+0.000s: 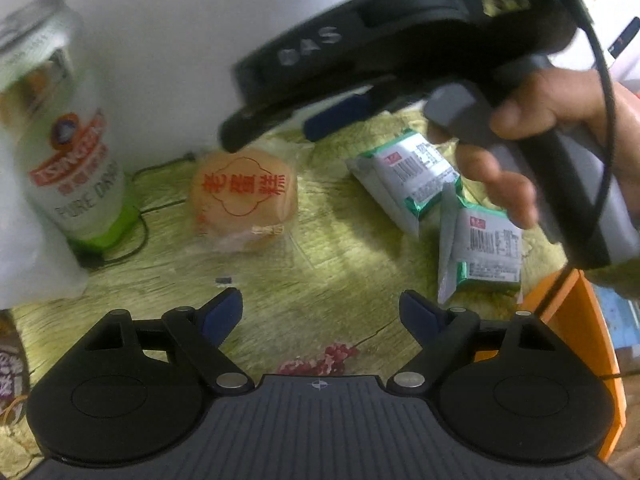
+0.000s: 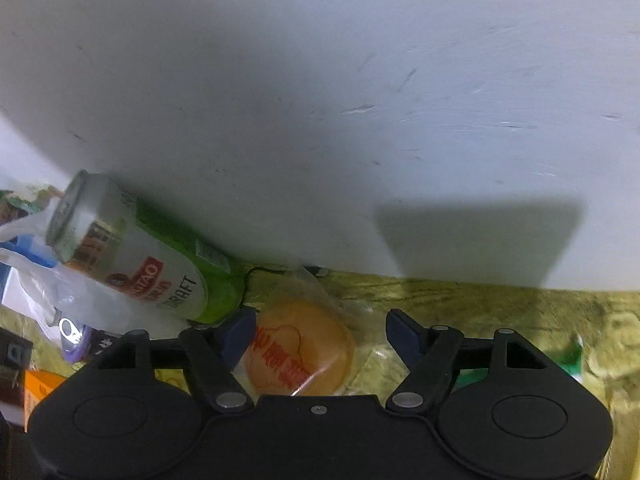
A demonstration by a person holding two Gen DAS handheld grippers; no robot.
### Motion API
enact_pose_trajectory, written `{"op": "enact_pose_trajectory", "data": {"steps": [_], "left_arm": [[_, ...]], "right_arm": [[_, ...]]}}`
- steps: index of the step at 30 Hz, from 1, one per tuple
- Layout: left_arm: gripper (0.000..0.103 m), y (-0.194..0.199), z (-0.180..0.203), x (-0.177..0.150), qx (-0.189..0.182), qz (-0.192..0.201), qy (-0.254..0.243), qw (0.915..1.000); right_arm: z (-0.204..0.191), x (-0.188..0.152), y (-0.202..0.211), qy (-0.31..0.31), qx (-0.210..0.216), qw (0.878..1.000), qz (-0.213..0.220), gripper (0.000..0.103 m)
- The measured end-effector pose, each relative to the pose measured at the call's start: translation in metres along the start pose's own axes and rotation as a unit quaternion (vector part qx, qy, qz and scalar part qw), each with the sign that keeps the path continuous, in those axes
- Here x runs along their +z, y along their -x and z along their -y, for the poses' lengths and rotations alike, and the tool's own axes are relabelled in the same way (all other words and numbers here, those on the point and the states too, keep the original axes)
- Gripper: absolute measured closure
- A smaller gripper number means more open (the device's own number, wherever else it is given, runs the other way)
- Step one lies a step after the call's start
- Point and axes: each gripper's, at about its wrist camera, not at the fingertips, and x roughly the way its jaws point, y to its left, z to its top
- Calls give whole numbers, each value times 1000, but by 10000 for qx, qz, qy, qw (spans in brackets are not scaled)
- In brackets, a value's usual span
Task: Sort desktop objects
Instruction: 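Move both grippers back to the second wrapped cake beside the Tsingtao can, then close the left gripper on the second cake while the right gripper closes on it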
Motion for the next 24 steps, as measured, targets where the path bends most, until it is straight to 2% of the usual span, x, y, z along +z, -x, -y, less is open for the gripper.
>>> {"op": "enact_pose_trajectory", "data": {"steps": [9, 20, 24], "left_arm": [[16, -18, -6, 3, -93, -174, 15, 9998], [16, -16, -19, 3, 42, -176, 224, 9996], [16, -13, -26, 5, 112, -119, 323, 9993]], "right_arm": [[4, 7, -22, 132, 140, 9997, -146, 30], [14, -5, -18, -248, 283, 9983, -450, 28], [15, -14, -17, -407, 459, 9962, -613, 29]]}}
